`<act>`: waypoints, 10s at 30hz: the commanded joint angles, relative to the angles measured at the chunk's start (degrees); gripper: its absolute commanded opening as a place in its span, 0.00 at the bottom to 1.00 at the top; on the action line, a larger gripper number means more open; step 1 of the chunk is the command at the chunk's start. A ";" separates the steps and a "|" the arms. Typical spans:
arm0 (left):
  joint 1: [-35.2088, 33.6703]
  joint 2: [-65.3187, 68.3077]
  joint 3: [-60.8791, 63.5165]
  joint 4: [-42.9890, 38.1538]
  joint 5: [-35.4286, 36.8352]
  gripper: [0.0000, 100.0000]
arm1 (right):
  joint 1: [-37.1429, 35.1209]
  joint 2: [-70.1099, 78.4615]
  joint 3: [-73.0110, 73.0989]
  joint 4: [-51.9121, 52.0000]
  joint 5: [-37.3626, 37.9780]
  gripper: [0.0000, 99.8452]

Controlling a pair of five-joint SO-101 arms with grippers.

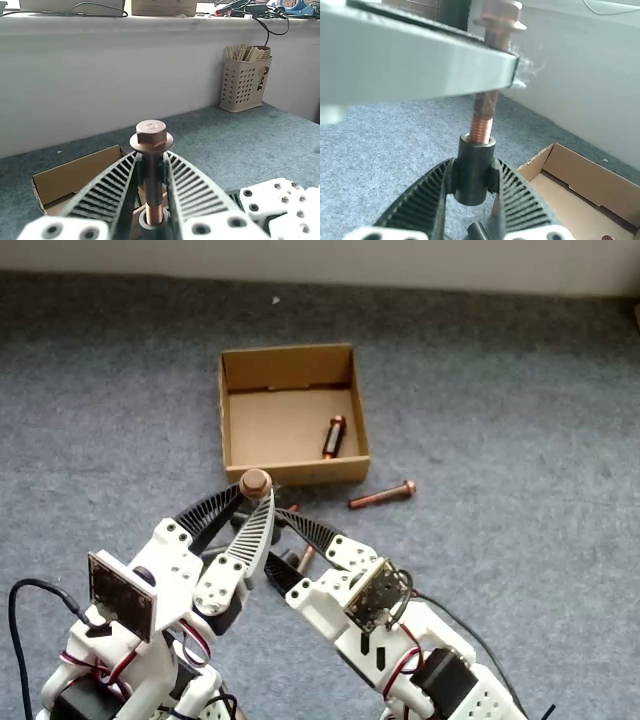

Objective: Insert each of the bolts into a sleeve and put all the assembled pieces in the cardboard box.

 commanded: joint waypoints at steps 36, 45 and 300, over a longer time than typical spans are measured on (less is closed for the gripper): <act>-14.37 -0.40 0.66 10.64 -6.24 0.25 | 3.65 -1.10 -3.47 -1.80 0.70 0.01; -21.67 -0.40 -2.77 11.34 -6.07 0.24 | 9.89 -0.48 -3.56 -1.45 0.70 0.01; -17.89 31.43 -5.32 9.49 -21.36 0.01 | 60.09 4.70 9.89 4.35 -32.44 0.01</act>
